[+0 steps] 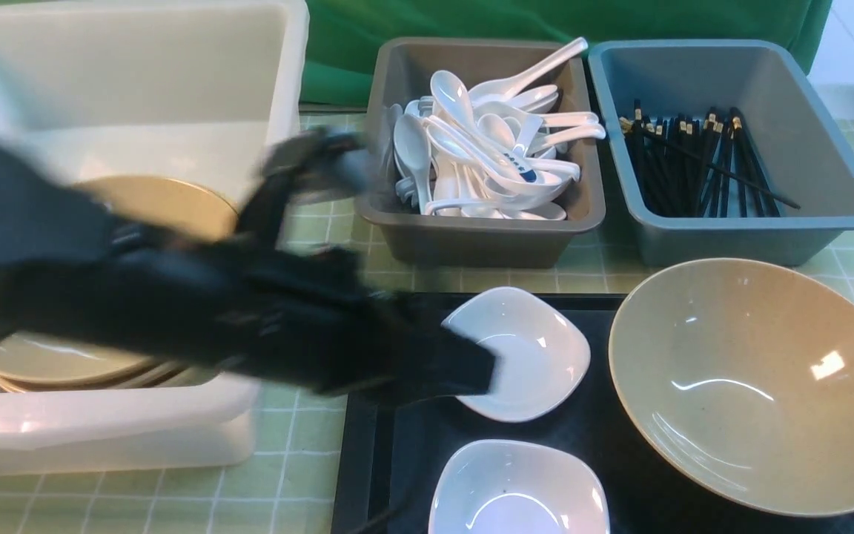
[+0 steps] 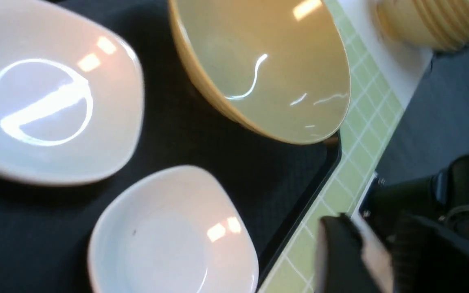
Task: On green table put chopsticks spoon bowls plates into blue grey white boxes.
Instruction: 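Grasp the large bowl on the tray by its rim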
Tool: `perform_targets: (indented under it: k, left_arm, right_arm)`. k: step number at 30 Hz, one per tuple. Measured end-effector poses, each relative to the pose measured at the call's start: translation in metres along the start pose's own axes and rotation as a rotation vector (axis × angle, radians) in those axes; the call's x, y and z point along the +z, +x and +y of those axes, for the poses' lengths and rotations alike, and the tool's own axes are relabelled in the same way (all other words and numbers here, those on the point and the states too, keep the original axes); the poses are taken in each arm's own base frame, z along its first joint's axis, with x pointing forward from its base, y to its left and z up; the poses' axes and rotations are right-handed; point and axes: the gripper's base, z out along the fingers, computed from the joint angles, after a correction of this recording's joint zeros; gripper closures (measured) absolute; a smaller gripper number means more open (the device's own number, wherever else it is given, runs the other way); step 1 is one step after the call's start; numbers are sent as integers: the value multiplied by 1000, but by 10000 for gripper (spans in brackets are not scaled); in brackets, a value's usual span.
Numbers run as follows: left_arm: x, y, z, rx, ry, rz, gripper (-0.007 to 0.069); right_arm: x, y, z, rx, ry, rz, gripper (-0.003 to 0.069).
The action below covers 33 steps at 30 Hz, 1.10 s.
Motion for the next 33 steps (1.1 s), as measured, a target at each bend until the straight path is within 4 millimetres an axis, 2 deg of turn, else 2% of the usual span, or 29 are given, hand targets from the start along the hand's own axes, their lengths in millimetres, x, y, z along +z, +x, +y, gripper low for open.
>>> perform_targets:
  k: [2, 3, 4, 5, 6, 7, 8, 9, 11, 12, 14, 15, 16, 18, 20, 22, 23, 25, 28, 31, 33]
  left_arm:
    - [21, -12, -1, 16, -13, 52, 309]
    - [27, -14, -2, 29, -19, 70, 280]
    - [51, -24, 2, 14, -42, 127, 212]
    - [51, -26, 1, 27, -43, 121, 204]
    - [65, -31, 6, -1, -59, 148, 178]
    - [84, -45, 13, -37, -86, 165, 135]
    - [90, -45, 17, -58, -90, 177, 133]
    - [110, -56, 28, -99, -106, 196, 118]
    - [134, -65, 42, -140, -118, 221, 120]
    - [135, -68, 42, -142, -116, 219, 120]
    - [167, -71, 60, -174, -111, 274, 125]
    - [168, -73, 60, -171, -107, 275, 125]
    - [176, -74, 64, -174, -103, 289, 136]
    - [194, -76, 74, -178, -92, 323, 219]
    - [197, -76, 76, -180, -91, 327, 270]
    - [197, -80, 75, -168, -94, 330, 475]
    - [197, -80, 75, -168, -95, 332, 489]
    - [194, -82, 76, -156, -101, 349, 585]
    - [189, -83, 76, -157, -93, 364, 610]
    - [172, -90, 71, -104, -95, 362, 609]
    - [147, -101, 66, -56, -113, 322, 608]
  right_arm:
    - [3, 20, 8, 41, 19, -14, 634]
    - [3, 22, 9, 46, 23, -18, 634]
    - [5, 34, 14, 71, 28, -20, 634]
    - [5, 35, 14, 73, 28, -20, 634]
    - [7, 39, 15, 81, 25, -15, 634]
    - [9, 43, 16, 93, 18, -3, 634]
    - [9, 44, 16, 95, 17, -2, 634]
    - [10, 45, 16, 98, 13, 4, 634]
    - [10, 45, 16, 98, 14, 3, 634]
    - [10, 45, 16, 98, 14, 3, 634]
    - [10, 44, 16, 98, 15, 3, 633]
    - [10, 44, 16, 98, 15, 3, 633]
    - [10, 44, 16, 98, 15, 3, 633]
    - [10, 44, 16, 99, 15, 3, 632]
    - [10, 44, 16, 99, 15, 3, 632]
    - [10, 44, 16, 99, 15, 3, 632]
    - [10, 44, 16, 99, 15, 3, 632]
    - [10, 44, 16, 99, 17, -1, 630]
    - [10, 42, 16, 95, 20, -21, 628]
    - [9, 36, 20, 24, -20, -60, 622]
    - [8, 24, 20, -27, -59, -77, 621]
